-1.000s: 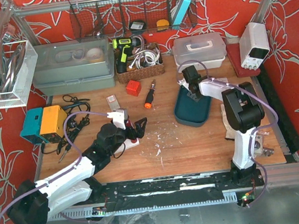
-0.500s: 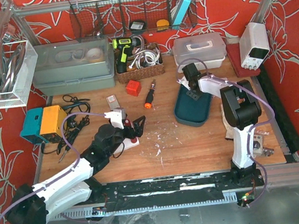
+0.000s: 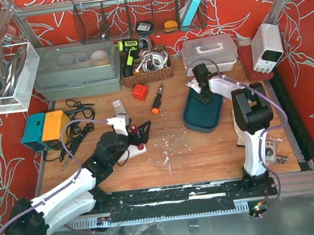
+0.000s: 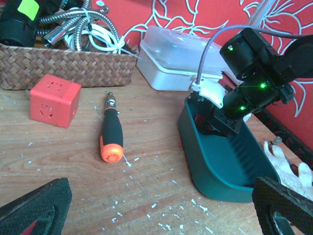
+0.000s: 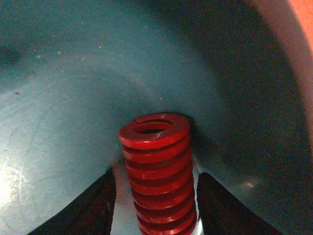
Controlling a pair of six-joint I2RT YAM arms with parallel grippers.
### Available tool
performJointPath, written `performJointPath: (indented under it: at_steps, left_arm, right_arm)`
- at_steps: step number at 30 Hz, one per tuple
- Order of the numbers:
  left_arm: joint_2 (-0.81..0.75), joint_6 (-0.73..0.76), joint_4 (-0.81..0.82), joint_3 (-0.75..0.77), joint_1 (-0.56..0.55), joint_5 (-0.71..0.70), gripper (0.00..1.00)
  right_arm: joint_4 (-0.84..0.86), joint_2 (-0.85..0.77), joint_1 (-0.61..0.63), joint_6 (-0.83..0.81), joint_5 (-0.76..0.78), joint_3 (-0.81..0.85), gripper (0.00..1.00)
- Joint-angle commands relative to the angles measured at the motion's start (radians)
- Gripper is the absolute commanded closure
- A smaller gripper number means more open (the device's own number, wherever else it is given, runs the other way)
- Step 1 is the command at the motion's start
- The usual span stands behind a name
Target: Install the large spring
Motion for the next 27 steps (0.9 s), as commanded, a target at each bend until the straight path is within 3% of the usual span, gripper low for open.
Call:
performJointPath:
  at_steps: [1,9,16,27]
  left_arm:
    - [-0.018,-0.008,0.007,-0.012,-0.004,-0.020,0.00]
    - [-0.015,-0.009,0.002,-0.010,-0.005,-0.026,0.00]
    - [-0.014,-0.005,-0.006,-0.012,-0.005,-0.050,0.00]
    - [-0.021,-0.026,-0.035,-0.008,-0.005,-0.101,0.00]
  right_arm:
    - [-0.083,0.058,-0.005,0.011,-0.034,-0.010,0.49]
    - [-0.063,0.051,-0.004,0.007,-0.013,-0.016,0.58]
    - [-0.058,0.016,-0.004,0.012,-0.026,-0.025,0.72]
    - [0.055,-0.204,0.021,0.140,-0.052,-0.173,0.87]
